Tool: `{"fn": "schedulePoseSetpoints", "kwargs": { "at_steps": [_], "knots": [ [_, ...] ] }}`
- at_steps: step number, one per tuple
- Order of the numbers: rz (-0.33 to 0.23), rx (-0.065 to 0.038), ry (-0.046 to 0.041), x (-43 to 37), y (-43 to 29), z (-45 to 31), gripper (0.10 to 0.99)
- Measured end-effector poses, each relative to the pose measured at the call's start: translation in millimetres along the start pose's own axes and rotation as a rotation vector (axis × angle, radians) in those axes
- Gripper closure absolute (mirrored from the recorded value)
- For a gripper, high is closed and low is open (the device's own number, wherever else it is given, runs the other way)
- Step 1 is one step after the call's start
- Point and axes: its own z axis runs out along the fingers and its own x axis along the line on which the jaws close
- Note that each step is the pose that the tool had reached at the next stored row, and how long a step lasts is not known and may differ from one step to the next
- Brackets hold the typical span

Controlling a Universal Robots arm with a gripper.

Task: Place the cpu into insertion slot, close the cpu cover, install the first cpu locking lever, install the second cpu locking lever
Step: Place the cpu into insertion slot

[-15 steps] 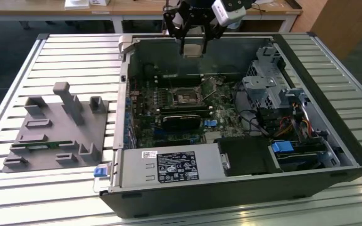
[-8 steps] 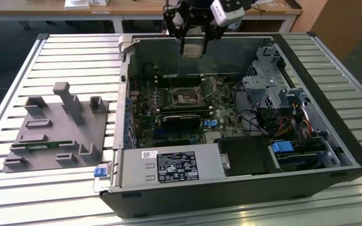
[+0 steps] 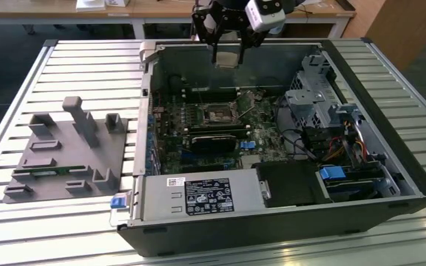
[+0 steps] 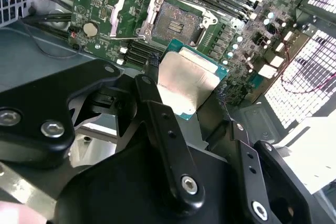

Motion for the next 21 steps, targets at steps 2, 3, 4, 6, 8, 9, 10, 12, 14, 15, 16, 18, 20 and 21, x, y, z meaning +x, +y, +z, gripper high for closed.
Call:
{"fn": "schedulePoseSetpoints", "kwargs": {
  "at_steps": [2,3,4,6,8,9,10,12,14,15,16,18,20,21],
  "knots": [
    [0.014,0.0,-0.0012,0.0,0.0,0.1,0.549],
    [0.02,0.0,-0.0018,0.0,0.0,0.1,0.549],
    [0.026,0.0,-0.0024,0.0,0.0,0.2,0.549],
    [0.04,0.0,-0.0038,0.0,0.0,0.5,0.549],
    [0.055,0.0,-0.0051,0.0,-0.1,0.6,0.549],
    [0.061,0.0,-0.0057,0.0,-0.1,0.7,0.549],
    [0.068,0.0,-0.0064,0.0,-0.1,0.7,0.549],
    [0.081,0.0,-0.0075,0.0,-0.1,0.8,0.549],
    [0.094,0.0,-0.0087,0.0,-0.1,0.9,0.549],
    [0.1,0.0,-0.0092,0.0,-0.1,0.9,0.549],
    [0.107,0.0,-0.0098,0.0,-0.1,1.0,0.549],
    [0.119,-0.001,-0.0109,0.0,-0.1,1.1,0.549],
    [0.132,-0.001,-0.0121,0.0,-0.1,1.1,0.549],
    [0.141,-0.001,-0.0129,0.1,-0.1,1.2,0.549]
  ]
}}
